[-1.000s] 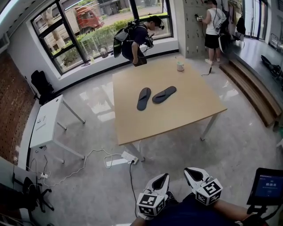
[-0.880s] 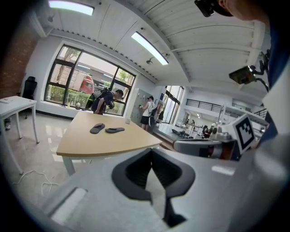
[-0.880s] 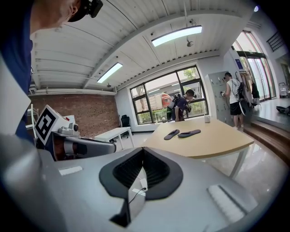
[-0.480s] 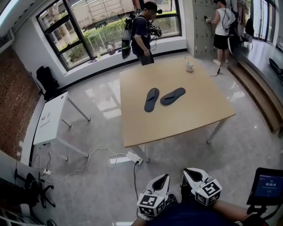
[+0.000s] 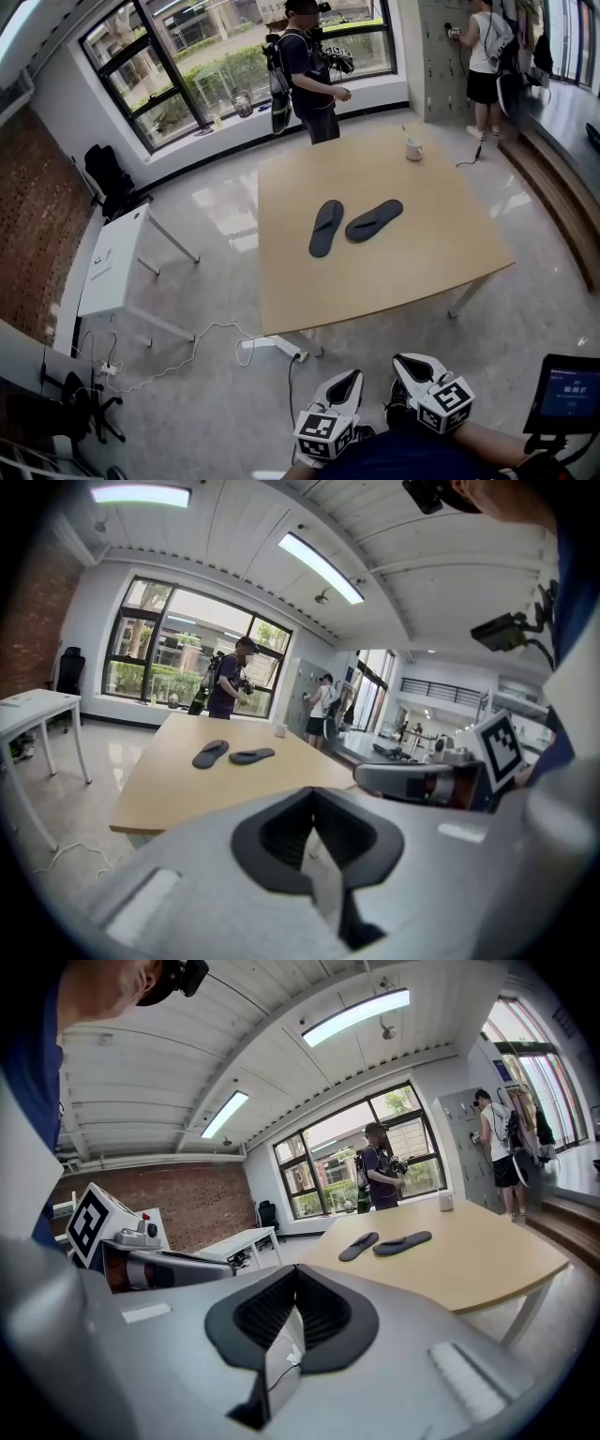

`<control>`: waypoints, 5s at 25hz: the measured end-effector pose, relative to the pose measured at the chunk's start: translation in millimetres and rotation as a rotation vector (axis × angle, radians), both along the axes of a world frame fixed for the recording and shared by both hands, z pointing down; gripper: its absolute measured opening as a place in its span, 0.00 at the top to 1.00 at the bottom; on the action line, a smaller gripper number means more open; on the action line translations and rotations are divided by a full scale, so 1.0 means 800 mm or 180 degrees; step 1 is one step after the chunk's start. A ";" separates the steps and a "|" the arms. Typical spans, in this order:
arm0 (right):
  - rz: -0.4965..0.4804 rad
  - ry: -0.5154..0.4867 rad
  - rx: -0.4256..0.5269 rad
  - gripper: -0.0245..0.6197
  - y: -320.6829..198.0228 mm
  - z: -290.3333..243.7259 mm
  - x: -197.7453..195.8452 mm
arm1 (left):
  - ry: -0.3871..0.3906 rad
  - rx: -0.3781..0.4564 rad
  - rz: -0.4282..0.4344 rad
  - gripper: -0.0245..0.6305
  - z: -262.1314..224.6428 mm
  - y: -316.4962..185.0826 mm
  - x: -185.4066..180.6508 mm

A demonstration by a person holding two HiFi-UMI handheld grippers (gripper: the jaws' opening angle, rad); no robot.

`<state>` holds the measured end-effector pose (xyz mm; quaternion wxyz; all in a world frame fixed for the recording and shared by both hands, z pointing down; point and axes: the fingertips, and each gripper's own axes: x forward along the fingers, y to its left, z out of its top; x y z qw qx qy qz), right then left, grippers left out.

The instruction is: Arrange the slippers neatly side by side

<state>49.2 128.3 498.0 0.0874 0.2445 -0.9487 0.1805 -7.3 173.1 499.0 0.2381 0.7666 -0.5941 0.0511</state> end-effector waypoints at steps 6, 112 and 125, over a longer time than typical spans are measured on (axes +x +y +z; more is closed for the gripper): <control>-0.0045 -0.0006 -0.0018 0.95 -0.043 -0.005 -0.003 | -0.0006 0.0041 -0.0032 0.96 -0.011 -0.046 -0.002; -0.2904 0.2501 0.0648 0.60 -0.564 0.298 -0.212 | -0.2516 -0.0947 0.2885 0.47 0.297 -0.534 -0.250; -0.2195 0.2328 0.0276 0.61 -0.551 0.329 -0.205 | -0.2389 -0.1360 0.2943 0.47 0.353 -0.508 -0.254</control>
